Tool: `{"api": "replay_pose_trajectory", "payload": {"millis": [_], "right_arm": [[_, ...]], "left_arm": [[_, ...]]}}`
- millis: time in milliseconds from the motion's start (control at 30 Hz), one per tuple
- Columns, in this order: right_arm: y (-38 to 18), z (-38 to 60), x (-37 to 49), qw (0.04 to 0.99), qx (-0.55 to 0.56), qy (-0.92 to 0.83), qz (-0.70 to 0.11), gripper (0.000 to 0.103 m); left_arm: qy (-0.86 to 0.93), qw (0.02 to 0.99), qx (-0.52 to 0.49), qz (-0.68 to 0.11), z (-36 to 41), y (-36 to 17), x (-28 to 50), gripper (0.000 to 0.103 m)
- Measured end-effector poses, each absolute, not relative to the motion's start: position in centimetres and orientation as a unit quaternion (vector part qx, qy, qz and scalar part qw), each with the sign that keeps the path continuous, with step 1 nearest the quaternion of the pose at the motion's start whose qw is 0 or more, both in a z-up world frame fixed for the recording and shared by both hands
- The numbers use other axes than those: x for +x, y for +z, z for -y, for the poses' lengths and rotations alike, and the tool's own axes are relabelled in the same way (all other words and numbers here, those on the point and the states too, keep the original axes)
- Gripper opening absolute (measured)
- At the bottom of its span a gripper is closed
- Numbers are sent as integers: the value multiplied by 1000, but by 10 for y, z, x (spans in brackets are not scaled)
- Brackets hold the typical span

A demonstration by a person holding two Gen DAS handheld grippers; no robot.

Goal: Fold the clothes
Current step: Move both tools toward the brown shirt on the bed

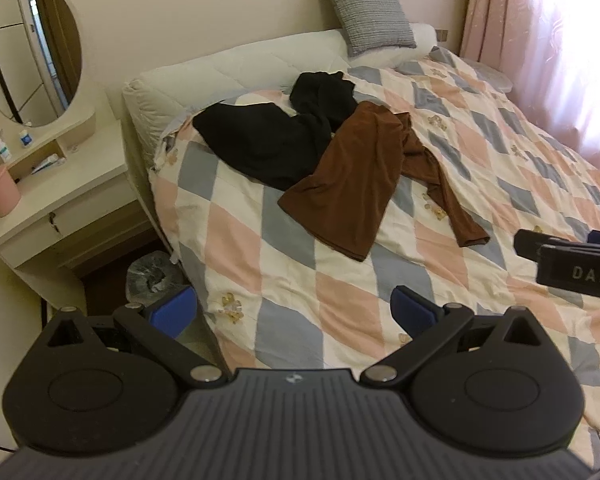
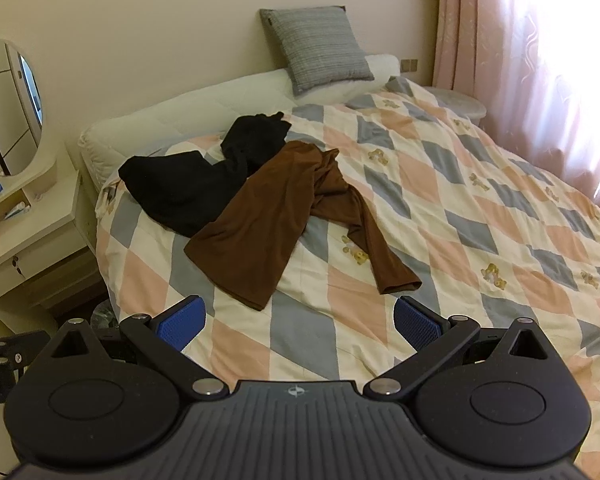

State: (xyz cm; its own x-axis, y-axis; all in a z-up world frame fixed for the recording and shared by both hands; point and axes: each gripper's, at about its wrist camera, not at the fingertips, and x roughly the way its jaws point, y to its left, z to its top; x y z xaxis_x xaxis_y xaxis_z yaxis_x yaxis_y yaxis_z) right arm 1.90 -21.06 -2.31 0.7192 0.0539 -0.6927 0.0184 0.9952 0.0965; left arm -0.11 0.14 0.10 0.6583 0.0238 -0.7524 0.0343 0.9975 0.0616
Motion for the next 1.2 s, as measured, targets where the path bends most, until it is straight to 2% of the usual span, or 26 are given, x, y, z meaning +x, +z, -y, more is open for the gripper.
{"api": "replay_pose_trajectory", "payload": {"millis": [267,800,1200], "right_arm": [[-28,222,20,924,64,5,-377,103],[-34,232,32,922,72,-32,-378,103],[-65,237,73,923,104,-55,-366,103]], "left_arm": [[-8,913,74,-401,14,2,3,102],[-40,914,82,-395,20,-2,42,102],[-78,876,114,-463,16,-53,122,102]]}}
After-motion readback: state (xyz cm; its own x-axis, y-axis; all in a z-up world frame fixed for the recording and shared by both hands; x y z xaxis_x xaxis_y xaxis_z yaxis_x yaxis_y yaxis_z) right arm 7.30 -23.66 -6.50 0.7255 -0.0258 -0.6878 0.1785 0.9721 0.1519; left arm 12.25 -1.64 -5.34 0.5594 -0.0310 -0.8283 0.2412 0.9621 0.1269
